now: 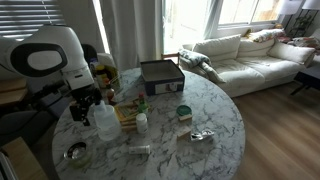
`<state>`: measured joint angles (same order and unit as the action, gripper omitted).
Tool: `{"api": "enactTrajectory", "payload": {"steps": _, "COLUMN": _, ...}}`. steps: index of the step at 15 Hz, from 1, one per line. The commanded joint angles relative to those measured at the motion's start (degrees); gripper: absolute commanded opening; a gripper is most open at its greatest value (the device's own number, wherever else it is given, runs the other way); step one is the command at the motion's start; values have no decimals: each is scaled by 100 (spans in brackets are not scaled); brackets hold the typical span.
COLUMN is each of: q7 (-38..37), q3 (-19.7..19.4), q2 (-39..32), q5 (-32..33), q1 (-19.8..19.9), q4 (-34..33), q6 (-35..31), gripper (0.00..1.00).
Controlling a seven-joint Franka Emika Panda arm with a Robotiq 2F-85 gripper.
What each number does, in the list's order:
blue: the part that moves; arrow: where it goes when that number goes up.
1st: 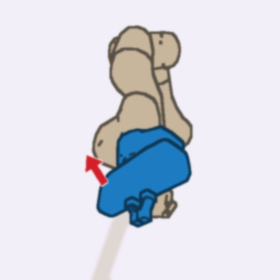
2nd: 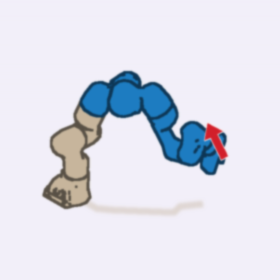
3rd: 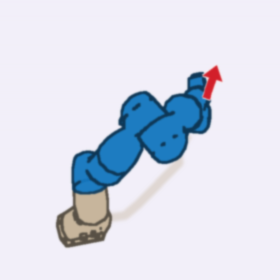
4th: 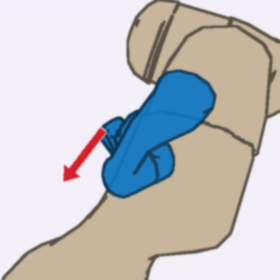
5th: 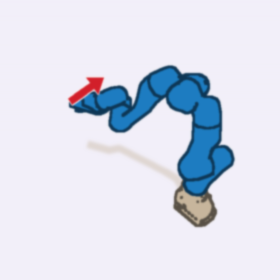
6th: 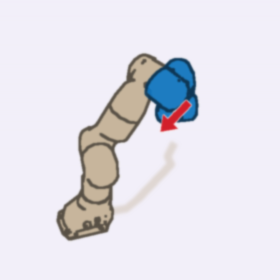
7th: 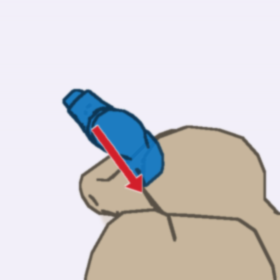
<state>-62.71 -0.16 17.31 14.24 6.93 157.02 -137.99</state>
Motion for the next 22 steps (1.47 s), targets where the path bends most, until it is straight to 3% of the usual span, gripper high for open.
{"api": "enactTrajectory", "payload": {"steps": 1, "q7": 280, "q3": -74, "q2": -17, "q5": -419, "q1": 104, "q4": -16, "q6": -145, "gripper": 100}}
{"api": "enactTrajectory", "payload": {"steps": 7, "q7": 280, "q3": -61, "q2": -51, "q5": -697, "q1": 202, "q4": 17, "q6": -611, "gripper": 100}}
{"api": "enactTrajectory", "payload": {"steps": 11, "q7": 142, "q3": 29, "q2": 30, "q5": -506, "q1": 321, "q4": 7, "q6": -569, "gripper": 100}}
{"api": "enactTrajectory", "payload": {"steps": 19, "q7": 94, "q3": 239, "q2": 771, "q5": -477, "q1": 325, "q4": -327, "q6": 646, "gripper": 100}}
{"api": "enactTrajectory", "payload": {"steps": 22, "q7": 433, "q3": 254, "q2": 1135, "q5": -567, "q1": 220, "q4": -546, "q6": 1240, "gripper": 100}}
